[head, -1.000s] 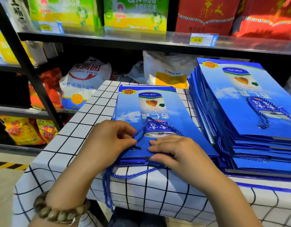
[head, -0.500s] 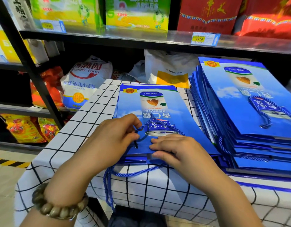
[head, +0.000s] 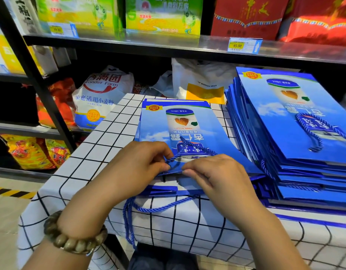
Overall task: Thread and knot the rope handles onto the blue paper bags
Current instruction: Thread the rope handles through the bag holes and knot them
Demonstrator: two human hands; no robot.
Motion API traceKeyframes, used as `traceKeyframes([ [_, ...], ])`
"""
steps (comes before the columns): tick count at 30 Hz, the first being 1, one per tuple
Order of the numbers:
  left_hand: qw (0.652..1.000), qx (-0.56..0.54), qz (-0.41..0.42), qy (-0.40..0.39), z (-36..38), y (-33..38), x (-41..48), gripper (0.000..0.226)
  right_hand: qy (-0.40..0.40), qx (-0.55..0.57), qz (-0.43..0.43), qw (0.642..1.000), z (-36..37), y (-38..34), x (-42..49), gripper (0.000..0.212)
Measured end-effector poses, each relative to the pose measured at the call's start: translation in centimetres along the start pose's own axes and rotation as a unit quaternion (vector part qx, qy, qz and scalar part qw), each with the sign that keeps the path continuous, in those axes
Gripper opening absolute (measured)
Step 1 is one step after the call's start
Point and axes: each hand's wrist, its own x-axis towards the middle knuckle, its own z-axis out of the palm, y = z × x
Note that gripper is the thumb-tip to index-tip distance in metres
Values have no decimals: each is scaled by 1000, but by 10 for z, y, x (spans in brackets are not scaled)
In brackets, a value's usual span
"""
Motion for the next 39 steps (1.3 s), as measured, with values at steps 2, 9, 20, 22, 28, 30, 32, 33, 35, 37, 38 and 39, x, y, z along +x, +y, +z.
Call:
traceKeyframes([
  [2,1000,-23,5,10,-4,0,-2,15,59,-37,-4,998,3,-2,2,27],
  [9,996,-63,-16,54,-3,-1,-12,25,191,-9,27,981,8,-8,0,20],
  [20,986,-132,-78,66,5,6,-16,18,71,-169,128,975,26,-51,-1,27],
  [22,982,-152,-83,69,4,6,-17,17,65,-165,126,976,29,-53,-1,22],
  [28,975,-178,-91,95,9,-1,-19,23,83,-80,79,990,30,-49,-8,21],
  [30,975,-174,-92,104,11,-4,-19,18,109,-33,54,992,31,-49,-12,18],
  [32,973,-172,-104,111,11,-9,-17,12,117,-12,49,992,32,-49,-18,22],
  [33,973,-178,-109,102,9,-11,-16,11,114,-27,53,992,33,-48,-20,24],
  [35,972,-202,-107,61,7,-10,-14,5,114,-51,68,990,34,-44,-24,27],
  [37,968,-227,-105,35,7,-5,-14,5,123,-52,70,989,34,-38,-25,27],
  [38,968,-225,-104,31,9,-4,-12,4,125,-58,63,988,33,-37,-26,27],
  [39,972,-212,-103,28,11,-4,-10,7,127,-61,54,989,33,-37,-26,26],
])
